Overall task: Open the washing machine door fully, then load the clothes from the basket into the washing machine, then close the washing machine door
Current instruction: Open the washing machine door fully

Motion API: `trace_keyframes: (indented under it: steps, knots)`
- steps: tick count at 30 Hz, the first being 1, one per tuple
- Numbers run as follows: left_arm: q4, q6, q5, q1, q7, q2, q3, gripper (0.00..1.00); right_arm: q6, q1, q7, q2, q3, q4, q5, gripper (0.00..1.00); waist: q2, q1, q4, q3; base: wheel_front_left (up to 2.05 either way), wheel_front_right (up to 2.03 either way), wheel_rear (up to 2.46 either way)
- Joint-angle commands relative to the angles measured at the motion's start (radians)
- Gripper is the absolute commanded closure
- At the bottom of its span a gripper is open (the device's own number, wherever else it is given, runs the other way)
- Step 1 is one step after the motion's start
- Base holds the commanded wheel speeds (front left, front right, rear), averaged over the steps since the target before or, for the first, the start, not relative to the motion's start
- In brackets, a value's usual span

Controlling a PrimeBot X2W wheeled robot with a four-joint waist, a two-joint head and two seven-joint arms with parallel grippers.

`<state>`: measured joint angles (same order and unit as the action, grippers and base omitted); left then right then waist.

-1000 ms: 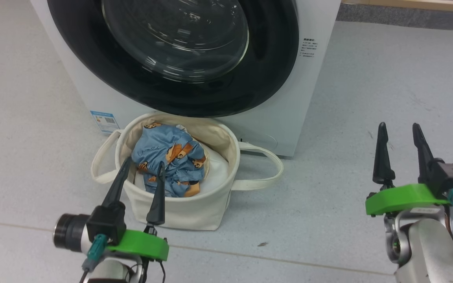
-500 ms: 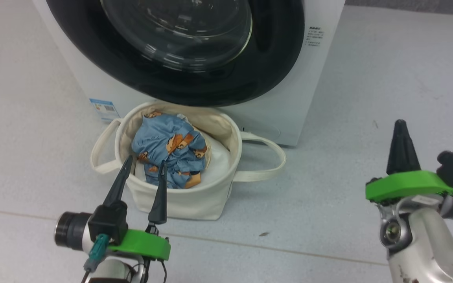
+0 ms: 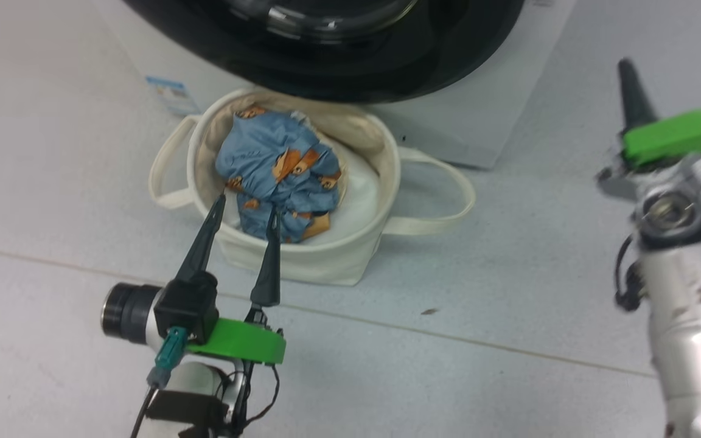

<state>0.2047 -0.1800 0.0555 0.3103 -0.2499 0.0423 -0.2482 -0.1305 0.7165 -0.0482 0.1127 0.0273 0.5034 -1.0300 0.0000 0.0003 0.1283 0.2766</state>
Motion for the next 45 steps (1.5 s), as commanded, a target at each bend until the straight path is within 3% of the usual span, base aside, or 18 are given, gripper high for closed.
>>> trace_keyframes:
  steps: [1, 5, 9, 19, 31, 45]
  knots:
    - [-0.034, -0.008, 0.006, 0.030, -0.012, 0.009, 0.026, 0.00, 0.000, 0.038, -0.017, 0.003, -0.014, -0.031, -0.019, 1.00, 0.0000, -0.0003, 0.031, 0.038, 0.00, 0.00, 0.00]
    - [-0.029, -0.034, 0.040, 0.058, -0.012, 0.008, -0.009, 0.00, 0.000, 0.134, -0.182, 0.058, 0.008, -0.032, -0.205, 1.00, 0.0000, -0.0003, 0.068, 0.087, 0.00, 0.00, 0.00]
    - [-0.026, -0.052, 0.059, 0.075, -0.012, 0.008, -0.031, 0.00, 0.000, 0.197, -0.266, 0.106, 0.032, -0.017, -0.293, 1.00, 0.0000, -0.0003, 0.090, 0.119, 0.00, 0.00, 0.00]
    - [-0.028, -0.081, 0.095, 0.115, -0.012, 0.008, -0.082, 0.00, 0.000, 0.339, -0.357, 0.175, 0.039, 0.044, -0.358, 1.00, 0.0000, -0.0003, 0.126, 0.198, 0.00, 0.00, 0.00]
    - [-0.040, -0.112, 0.124, 0.155, -0.012, 0.008, -0.128, 0.00, 0.000, 0.453, -0.431, 0.215, 0.050, 0.093, -0.409, 1.00, 0.0000, -0.0003, 0.157, 0.268, 0.00, 0.00, 0.00]
    - [-0.048, -0.126, 0.139, 0.164, -0.012, 0.008, -0.151, 0.00, 0.000, 0.508, -0.545, 0.215, 0.035, 0.155, -0.456, 1.00, 0.0000, -0.0003, 0.182, 0.285, 0.00, 0.00, 0.00]
